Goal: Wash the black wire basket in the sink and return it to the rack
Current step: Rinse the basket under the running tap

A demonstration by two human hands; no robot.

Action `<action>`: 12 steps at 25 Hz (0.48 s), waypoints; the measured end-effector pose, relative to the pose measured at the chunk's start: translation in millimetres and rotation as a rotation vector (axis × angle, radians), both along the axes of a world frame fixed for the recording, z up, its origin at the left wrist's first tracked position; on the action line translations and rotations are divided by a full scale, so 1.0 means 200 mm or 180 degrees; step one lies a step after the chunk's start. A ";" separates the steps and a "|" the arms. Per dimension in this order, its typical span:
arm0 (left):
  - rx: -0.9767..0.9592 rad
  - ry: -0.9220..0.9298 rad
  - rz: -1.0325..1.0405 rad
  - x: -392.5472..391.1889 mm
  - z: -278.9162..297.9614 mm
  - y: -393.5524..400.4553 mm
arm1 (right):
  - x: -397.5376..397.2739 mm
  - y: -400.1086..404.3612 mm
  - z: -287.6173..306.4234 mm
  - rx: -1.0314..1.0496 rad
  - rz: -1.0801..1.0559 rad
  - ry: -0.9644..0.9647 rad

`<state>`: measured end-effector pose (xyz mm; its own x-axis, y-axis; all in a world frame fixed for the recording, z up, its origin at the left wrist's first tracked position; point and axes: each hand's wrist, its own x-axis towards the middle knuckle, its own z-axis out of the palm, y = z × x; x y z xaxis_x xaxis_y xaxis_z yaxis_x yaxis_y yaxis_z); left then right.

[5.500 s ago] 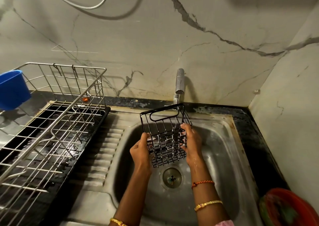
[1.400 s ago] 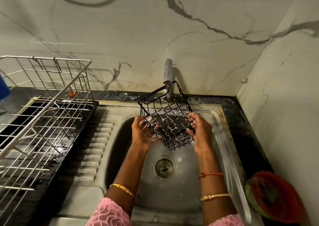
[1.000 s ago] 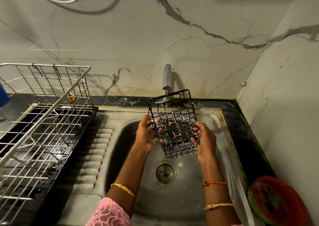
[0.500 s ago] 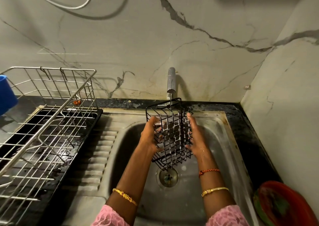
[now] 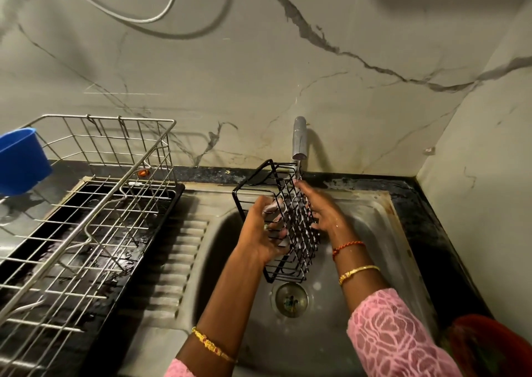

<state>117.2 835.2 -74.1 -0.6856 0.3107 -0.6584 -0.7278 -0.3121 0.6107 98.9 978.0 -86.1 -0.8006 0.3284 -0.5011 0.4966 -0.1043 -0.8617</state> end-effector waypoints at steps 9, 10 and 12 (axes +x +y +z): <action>0.0259 -0.0098 -0.0066 0.10 -0.08 0.04 | -0.01 0.04 -0.01 -0.0039 0.0111 -0.0007; 0.0144 -0.0066 -0.0099 0.09 -0.09 0.02 | 0.00 0.05 0.00 -0.0020 0.0144 0.0019; -0.0276 -0.0006 -0.0413 0.09 -0.08 -0.01 | 0.01 0.05 -0.01 0.0034 0.0300 0.0029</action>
<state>134.5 832.4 -89.2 -0.6422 0.3384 -0.6878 -0.7597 -0.1615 0.6299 100.8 988.4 -87.4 -0.8328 0.2568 -0.4905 0.4958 -0.0483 -0.8671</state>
